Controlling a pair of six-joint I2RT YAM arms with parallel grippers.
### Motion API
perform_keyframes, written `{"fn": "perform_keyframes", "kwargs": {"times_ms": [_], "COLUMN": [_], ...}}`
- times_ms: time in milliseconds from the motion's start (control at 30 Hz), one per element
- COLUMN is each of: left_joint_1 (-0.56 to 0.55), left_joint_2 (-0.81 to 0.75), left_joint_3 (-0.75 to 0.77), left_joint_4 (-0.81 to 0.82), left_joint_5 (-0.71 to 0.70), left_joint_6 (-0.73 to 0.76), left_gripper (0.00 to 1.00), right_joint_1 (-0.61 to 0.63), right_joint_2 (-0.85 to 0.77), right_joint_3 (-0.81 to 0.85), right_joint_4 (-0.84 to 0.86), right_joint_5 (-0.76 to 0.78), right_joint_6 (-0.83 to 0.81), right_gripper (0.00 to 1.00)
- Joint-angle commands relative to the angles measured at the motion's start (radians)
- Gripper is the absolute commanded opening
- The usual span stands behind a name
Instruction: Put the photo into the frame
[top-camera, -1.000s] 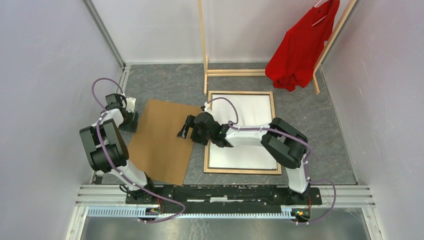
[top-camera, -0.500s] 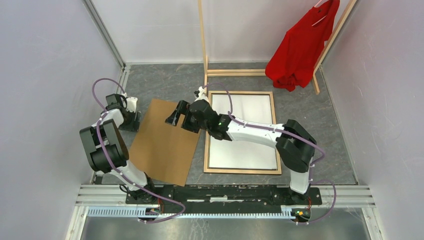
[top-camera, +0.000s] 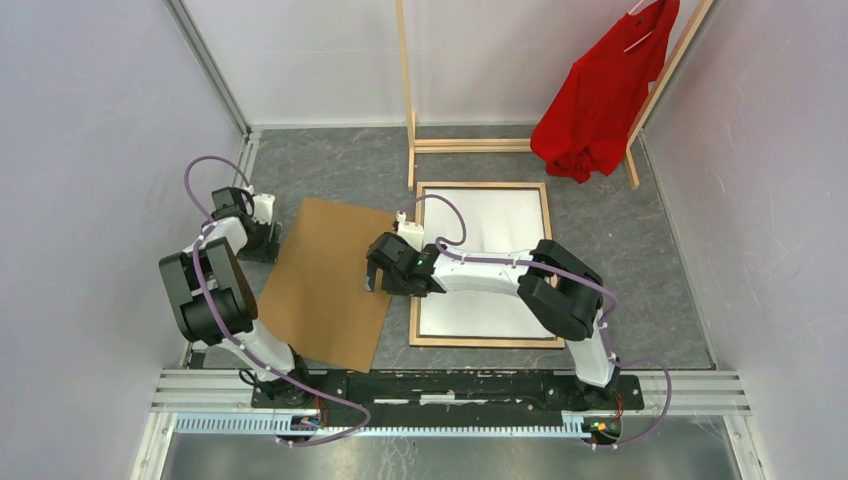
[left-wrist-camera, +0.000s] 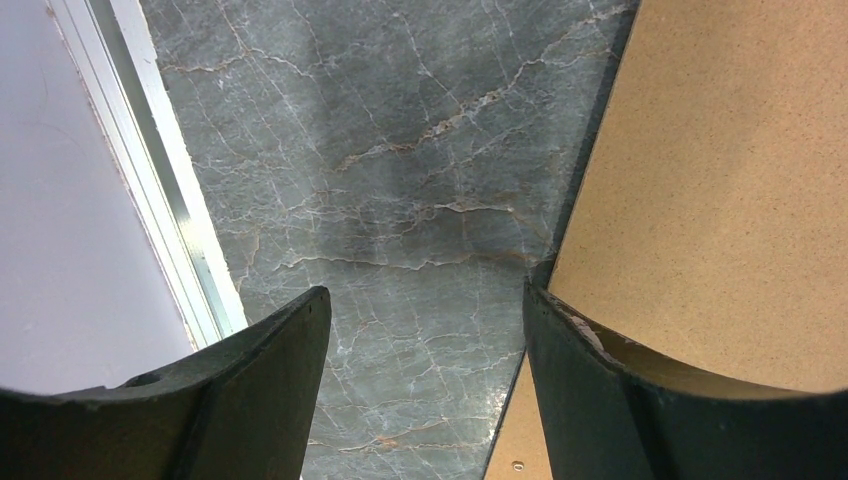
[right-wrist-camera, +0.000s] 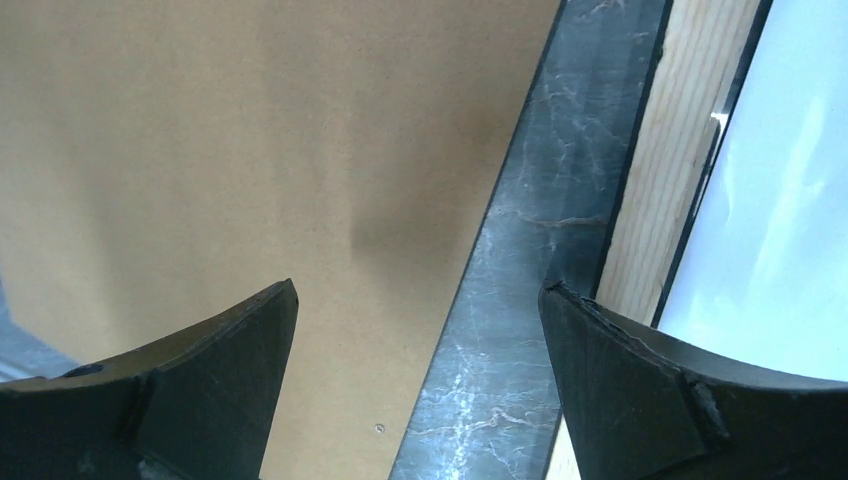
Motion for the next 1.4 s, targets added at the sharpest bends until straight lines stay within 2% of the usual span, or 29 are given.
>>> {"fn": "perform_keyframes", "kwargs": {"times_ms": [0,333,433,800,1067,1367], "left_joint_1": [-0.007,-0.009,-0.009,-0.011,-0.011,-0.01], "left_joint_2": [0.078,0.091,0.099,0.12,0.122,0.124], "left_joint_3": [-0.064,-0.075,-0.076,-0.101,-0.1,-0.098], "left_joint_4": [-0.071,-0.081,-0.086,-0.091,-0.106,-0.118], "left_joint_5": [-0.007,0.013,0.025,0.062,0.087,0.102], "left_joint_6": [0.006,0.003,0.004,0.034,0.066,0.094], "left_gripper": [0.78,0.75,0.74,0.7,0.69,0.69], "right_joint_1": [-0.001,-0.004,-0.011,-0.063,-0.073,-0.056], "right_joint_2": [0.025,0.122,0.136,0.03,-0.009,-0.062], "right_joint_3": [0.051,0.13,0.122,-0.076,-0.064,-0.131], "right_joint_4": [-0.038,-0.053,0.0,0.549,0.749,1.005], "right_joint_5": [0.073,0.088,0.054,-0.191,-0.277,-0.339], "right_joint_6": [-0.007,0.044,0.066,0.168,0.197,0.246], "right_gripper": [0.98,0.98,0.98,0.98,0.97,0.93]}}
